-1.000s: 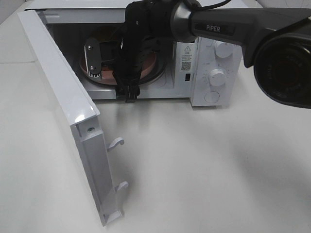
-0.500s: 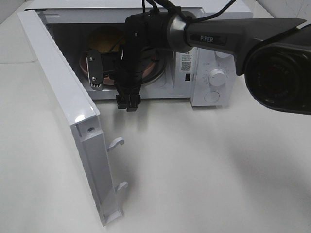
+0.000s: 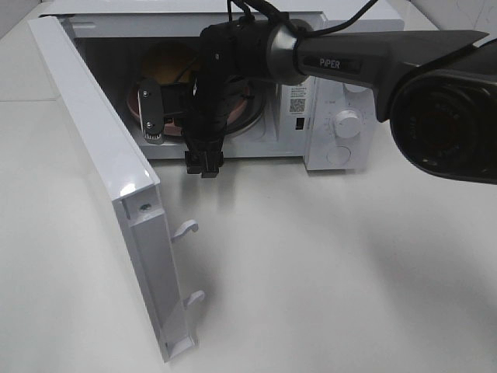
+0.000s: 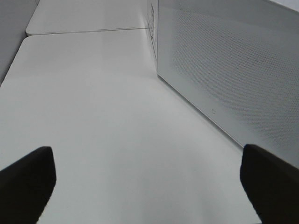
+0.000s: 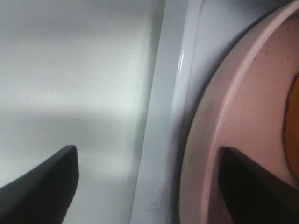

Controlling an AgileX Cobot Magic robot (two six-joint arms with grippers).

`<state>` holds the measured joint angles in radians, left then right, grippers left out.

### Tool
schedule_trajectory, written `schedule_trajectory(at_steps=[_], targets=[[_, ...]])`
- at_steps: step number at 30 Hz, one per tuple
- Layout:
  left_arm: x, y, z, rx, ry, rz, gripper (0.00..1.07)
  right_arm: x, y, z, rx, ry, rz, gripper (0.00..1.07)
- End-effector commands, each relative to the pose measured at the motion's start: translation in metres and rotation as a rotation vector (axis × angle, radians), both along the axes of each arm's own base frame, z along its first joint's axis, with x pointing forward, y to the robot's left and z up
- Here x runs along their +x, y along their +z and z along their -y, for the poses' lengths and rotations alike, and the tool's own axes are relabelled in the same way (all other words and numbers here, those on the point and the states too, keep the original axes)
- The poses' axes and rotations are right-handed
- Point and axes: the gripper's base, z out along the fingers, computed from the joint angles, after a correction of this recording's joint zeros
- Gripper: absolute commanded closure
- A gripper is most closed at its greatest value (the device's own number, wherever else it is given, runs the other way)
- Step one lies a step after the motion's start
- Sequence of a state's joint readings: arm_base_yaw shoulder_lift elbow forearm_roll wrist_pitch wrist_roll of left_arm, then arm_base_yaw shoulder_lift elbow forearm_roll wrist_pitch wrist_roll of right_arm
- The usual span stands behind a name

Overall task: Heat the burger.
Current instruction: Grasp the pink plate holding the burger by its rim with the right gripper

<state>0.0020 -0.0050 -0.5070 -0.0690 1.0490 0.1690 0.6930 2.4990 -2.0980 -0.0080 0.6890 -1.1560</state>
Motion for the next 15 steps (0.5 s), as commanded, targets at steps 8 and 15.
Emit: schedule_trajectory(at_steps=[8,15], targets=[[-0.0025,-0.0003,0.0002,-0.006,0.002,0.017,0.02,0.0002,-0.0059,0.0026,-0.004,-0.021,-0.037,0.45],[-0.0025,-0.0003,0.0002,-0.006,0.002,0.017,0.02,-0.0022,-0.0072,0.0042,-0.015,-0.048,-0.074,1.07]])
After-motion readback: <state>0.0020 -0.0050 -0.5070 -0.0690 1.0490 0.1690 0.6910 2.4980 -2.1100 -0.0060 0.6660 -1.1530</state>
